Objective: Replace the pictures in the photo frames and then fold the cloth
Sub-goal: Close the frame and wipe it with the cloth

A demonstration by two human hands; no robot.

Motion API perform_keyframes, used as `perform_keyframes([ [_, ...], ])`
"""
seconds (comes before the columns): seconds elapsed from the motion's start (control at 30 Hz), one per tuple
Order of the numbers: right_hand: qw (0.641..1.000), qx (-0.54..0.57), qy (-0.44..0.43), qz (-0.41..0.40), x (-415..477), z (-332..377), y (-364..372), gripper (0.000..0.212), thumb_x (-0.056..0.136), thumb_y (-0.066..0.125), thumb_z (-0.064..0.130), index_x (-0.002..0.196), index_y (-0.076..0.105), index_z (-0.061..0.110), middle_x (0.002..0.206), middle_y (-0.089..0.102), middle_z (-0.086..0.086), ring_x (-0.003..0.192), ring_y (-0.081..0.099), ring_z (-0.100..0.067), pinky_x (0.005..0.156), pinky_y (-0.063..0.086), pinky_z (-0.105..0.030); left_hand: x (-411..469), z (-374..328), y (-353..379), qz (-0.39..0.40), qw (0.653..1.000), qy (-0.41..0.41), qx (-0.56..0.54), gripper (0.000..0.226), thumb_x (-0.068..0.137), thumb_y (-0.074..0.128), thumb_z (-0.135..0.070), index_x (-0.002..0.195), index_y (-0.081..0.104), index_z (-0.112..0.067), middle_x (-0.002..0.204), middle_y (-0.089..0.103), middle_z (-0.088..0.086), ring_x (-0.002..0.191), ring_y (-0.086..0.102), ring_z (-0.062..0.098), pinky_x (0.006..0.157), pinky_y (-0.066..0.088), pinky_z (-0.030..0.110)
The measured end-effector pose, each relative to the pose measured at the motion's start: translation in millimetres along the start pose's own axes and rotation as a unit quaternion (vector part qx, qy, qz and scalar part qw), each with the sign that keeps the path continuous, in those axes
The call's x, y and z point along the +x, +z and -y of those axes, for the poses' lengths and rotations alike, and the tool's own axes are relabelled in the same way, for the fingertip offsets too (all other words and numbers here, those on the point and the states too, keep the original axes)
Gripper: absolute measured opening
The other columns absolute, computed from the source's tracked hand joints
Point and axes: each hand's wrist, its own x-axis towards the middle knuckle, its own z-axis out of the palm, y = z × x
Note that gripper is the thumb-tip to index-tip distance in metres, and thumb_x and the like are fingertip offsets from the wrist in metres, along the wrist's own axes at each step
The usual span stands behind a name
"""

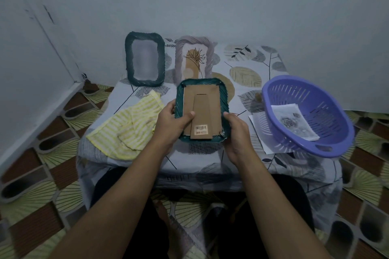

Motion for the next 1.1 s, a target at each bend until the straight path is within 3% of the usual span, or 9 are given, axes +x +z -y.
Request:
perform_keyframes([
  [0.13,0.998,-0.055,0.020,0.034,2.8,0.7,-5.2,0.014,0.100,0.053,0.008,0.104,0.067,0.007,0.087,0.075,-0.007,0.074,0.071,-0.018,0.065,0.056,-0.031,0.9,-3.3,-4.6,-0.005,0.997,0.036,0.063,0.040,0.084,0.077,-0.014,0.110,0.060,-0.039,0.107,0.069,-0.010,0.103,0.068,0.020,0.087,0.059,0.049],
  [0.2,0.996,-0.066,0.027,0.048,3.8,1.3,-6.1,0.016,0.100,0.054,0.009,0.110,0.066,0.007,0.092,0.075,-0.008,0.077,0.071,-0.019,0.070,0.056,-0.035,0.6,-5.5,-4.8,-0.024,0.989,0.065,0.129,0.041,0.083,0.077,-0.020,0.115,0.058,-0.036,0.107,0.064,-0.013,0.104,0.066,0.017,0.090,0.057,0.047],
  [0.3,0.996,-0.054,0.031,0.061,3.8,2.4,-5.0,0.014,0.099,0.056,0.009,0.111,0.063,0.006,0.093,0.074,-0.009,0.074,0.071,-0.016,0.067,0.060,-0.032,1.3,-6.5,-3.4,-0.078,0.953,0.101,0.275,0.060,0.083,0.076,-0.030,0.137,0.051,-0.021,0.125,0.050,0.000,0.119,0.052,0.020,0.103,0.046,0.039],
  [0.43,0.995,-0.063,0.027,0.073,3.3,-0.7,-4.5,0.020,0.098,0.058,0.003,0.117,0.056,0.004,0.094,0.074,-0.008,0.074,0.072,-0.016,0.070,0.060,-0.035,-0.3,-10.3,0.1,-0.097,0.897,0.128,0.411,0.058,0.081,0.073,-0.040,0.133,0.054,-0.022,0.129,0.048,0.006,0.122,0.043,0.026,0.102,0.037,0.040],
  [0.57,0.995,-0.077,0.015,0.066,3.2,-4.2,-1.4,0.014,0.098,0.057,0.002,0.108,0.058,0.012,0.089,0.076,-0.004,0.072,0.071,-0.017,0.061,0.058,-0.032,-2.8,-14.1,6.7,-0.051,0.917,0.106,0.382,0.066,0.075,0.075,-0.053,0.127,0.056,-0.016,0.117,0.055,0.004,0.108,0.056,0.020,0.093,0.049,0.040],
  [0.73,0.993,-0.090,-0.005,0.071,1.7,-10.1,1.9,0.019,0.099,0.056,0.000,0.112,0.056,0.013,0.097,0.075,-0.011,0.076,0.071,-0.019,0.063,0.058,-0.032,-3.0,-20.0,12.4,-0.020,0.912,0.069,0.404,0.073,0.075,0.080,-0.042,0.134,0.051,-0.011,0.120,0.056,0.006,0.108,0.056,0.020,0.084,0.047,0.031],
  [0.83,0.993,-0.099,-0.023,0.063,2.1,-14.6,2.9,0.021,0.099,0.056,0.000,0.117,0.054,0.012,0.100,0.074,-0.014,0.080,0.072,-0.022,0.066,0.059,-0.034,-4.2,-26.6,14.0,-0.029,0.898,0.061,0.436,0.072,0.070,0.071,-0.049,0.131,0.054,-0.015,0.119,0.057,0.004,0.109,0.057,0.024,0.090,0.050,0.039],
  [0.93,0.990,-0.120,-0.047,0.054,3.2,-15.0,0.5,0.019,0.099,0.056,0.001,0.114,0.055,0.013,0.100,0.074,-0.013,0.083,0.071,-0.023,0.067,0.059,-0.035,-6.5,-40.2,13.9,-0.045,0.870,0.048,0.489,0.068,0.067,0.061,-0.058,0.126,0.058,-0.023,0.118,0.058,-0.001,0.115,0.050,0.025,0.098,0.042,0.045],
  [1.1,0.985,-0.144,-0.076,0.048,3.0,-8.3,-3.3,0.019,0.101,0.053,0.003,0.117,0.053,0.012,0.104,0.073,-0.009,0.083,0.071,-0.013,0.062,0.056,-0.025,-8.8,-60.9,11.1,-0.026,0.889,0.029,0.456,0.075,0.052,0.049,-0.066,0.112,0.065,-0.024,0.112,0.062,0.000,0.109,0.057,0.023,0.091,0.052,0.046],
])
